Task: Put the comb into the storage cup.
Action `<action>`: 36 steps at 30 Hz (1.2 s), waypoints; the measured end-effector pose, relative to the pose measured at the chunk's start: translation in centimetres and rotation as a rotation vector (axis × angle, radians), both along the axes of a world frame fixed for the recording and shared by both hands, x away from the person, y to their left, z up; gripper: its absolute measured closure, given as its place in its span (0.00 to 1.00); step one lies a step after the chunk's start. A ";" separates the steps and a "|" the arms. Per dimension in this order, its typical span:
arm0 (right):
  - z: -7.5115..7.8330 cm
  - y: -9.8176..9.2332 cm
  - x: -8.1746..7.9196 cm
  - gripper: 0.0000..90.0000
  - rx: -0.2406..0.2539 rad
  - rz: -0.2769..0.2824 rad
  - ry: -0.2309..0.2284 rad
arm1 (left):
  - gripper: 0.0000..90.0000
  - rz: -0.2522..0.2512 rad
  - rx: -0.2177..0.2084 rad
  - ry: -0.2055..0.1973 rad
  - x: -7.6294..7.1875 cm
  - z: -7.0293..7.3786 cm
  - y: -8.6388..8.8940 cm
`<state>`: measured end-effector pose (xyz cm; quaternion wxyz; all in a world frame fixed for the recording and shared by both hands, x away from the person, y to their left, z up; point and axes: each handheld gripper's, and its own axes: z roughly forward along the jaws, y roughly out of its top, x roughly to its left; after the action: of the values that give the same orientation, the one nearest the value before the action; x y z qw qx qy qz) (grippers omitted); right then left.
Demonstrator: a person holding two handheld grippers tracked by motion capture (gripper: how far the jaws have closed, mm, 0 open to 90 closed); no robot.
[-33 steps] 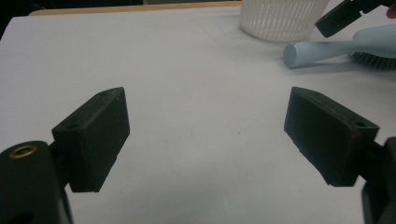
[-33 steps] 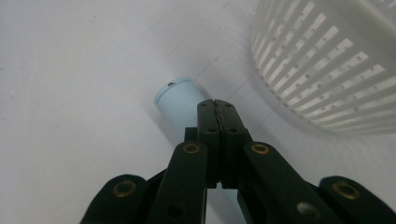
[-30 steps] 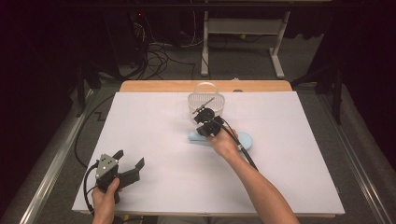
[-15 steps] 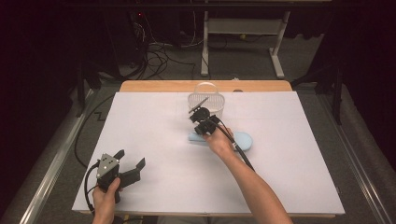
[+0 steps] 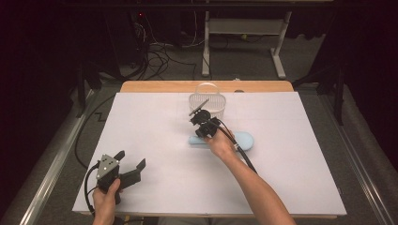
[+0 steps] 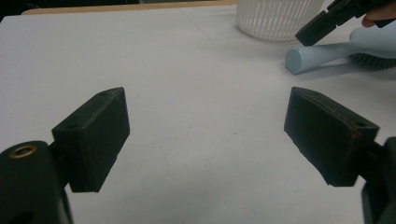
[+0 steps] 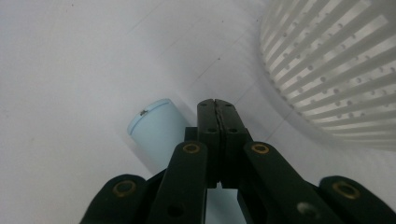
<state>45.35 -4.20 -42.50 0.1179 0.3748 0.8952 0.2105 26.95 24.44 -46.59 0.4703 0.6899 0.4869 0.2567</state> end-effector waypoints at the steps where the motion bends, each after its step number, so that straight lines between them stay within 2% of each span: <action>1: 0.0 0.0 -0.1 1.00 -0.004 0.002 0.001 | 0.17 0.000 0.000 0.000 0.0 0.0 0.0; 19: -0.1 -0.3 -1.3 1.00 0.007 0.024 0.028 | 0.17 0.001 0.006 0.000 0.0 0.0 -0.1; 36: 0.3 -2.3 -3.4 1.00 0.022 0.042 0.043 | 0.17 0.000 0.008 0.002 -0.1 0.0 -0.3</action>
<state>41.91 -6.49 -42.24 0.0903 0.3616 0.9028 0.2147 26.90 24.17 -46.62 0.4672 0.6917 0.4864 0.2581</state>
